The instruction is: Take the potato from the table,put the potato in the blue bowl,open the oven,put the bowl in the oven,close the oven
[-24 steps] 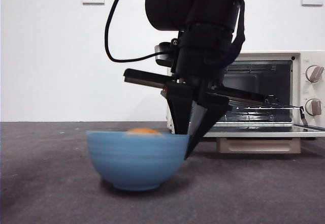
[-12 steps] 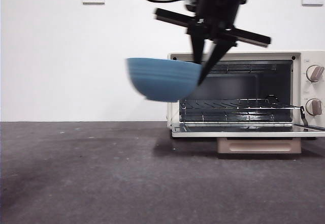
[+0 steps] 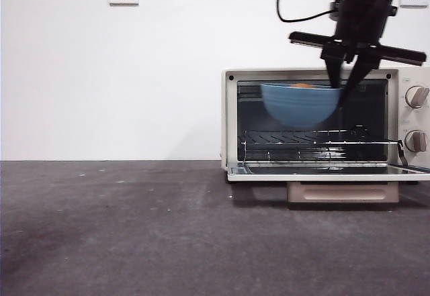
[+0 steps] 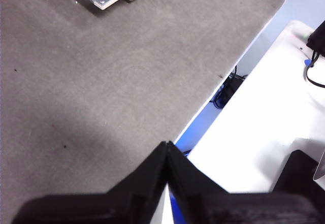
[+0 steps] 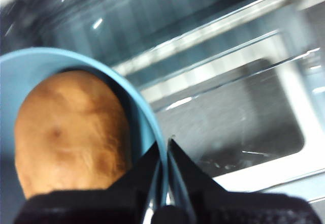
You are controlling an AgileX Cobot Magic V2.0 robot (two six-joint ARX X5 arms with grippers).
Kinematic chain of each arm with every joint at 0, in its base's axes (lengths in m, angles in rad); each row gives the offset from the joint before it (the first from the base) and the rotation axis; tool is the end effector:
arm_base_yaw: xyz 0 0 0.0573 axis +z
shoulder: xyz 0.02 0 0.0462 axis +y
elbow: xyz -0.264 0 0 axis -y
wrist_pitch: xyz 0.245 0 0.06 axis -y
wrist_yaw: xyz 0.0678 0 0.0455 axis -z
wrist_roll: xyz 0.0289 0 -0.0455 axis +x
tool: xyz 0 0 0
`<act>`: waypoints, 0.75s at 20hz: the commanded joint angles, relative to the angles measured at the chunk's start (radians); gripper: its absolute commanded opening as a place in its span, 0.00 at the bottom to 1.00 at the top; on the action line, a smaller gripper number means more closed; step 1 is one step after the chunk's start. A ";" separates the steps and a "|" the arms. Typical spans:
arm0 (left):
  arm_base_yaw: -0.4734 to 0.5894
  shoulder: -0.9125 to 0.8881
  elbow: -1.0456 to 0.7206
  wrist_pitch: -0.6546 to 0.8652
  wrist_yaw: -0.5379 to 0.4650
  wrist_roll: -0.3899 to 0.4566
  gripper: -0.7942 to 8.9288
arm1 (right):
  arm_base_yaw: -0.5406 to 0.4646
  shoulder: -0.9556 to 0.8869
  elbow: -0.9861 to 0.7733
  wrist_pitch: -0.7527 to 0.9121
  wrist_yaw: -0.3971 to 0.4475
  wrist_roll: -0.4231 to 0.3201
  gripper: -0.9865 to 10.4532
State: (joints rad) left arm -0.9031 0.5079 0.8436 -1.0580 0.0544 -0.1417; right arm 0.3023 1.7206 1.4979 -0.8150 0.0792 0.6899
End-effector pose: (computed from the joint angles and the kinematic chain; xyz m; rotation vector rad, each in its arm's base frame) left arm 0.0442 -0.0586 0.3054 0.1826 0.7439 -0.8610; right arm 0.3450 0.1052 0.2857 0.4293 1.0363 -0.1555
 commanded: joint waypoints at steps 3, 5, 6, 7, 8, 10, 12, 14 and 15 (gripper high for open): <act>0.003 0.034 -0.005 0.011 -0.002 0.015 0.07 | -0.046 0.023 0.003 0.017 0.027 0.079 0.07; 0.003 0.048 -0.005 0.007 -0.002 0.015 0.07 | -0.068 0.032 0.003 0.022 0.027 0.100 0.07; 0.003 0.053 -0.005 0.005 -0.003 0.015 0.07 | -0.076 0.039 0.003 0.022 0.026 0.113 0.07; 0.003 0.058 -0.005 0.005 -0.003 0.015 0.07 | -0.086 0.050 0.003 0.021 0.025 0.134 0.07; 0.003 0.061 -0.005 0.004 -0.002 0.014 0.07 | -0.091 0.060 0.003 0.023 0.025 0.151 0.07; 0.003 0.063 -0.005 -0.016 -0.002 0.014 0.07 | -0.103 0.085 0.003 0.029 0.026 0.180 0.07; 0.003 0.063 -0.005 -0.047 -0.003 0.014 0.07 | -0.111 0.109 0.003 0.043 0.026 0.217 0.07; 0.003 0.063 -0.005 -0.056 -0.003 0.014 0.07 | -0.114 0.122 0.003 0.058 0.024 0.240 0.07; 0.003 0.063 -0.005 -0.056 -0.003 0.014 0.07 | -0.114 0.126 0.003 0.060 0.026 0.257 0.07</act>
State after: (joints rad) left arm -0.9031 0.5716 0.8436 -1.1152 0.0544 -0.1390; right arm 0.1898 1.8183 1.5089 -0.7410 0.0994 0.9226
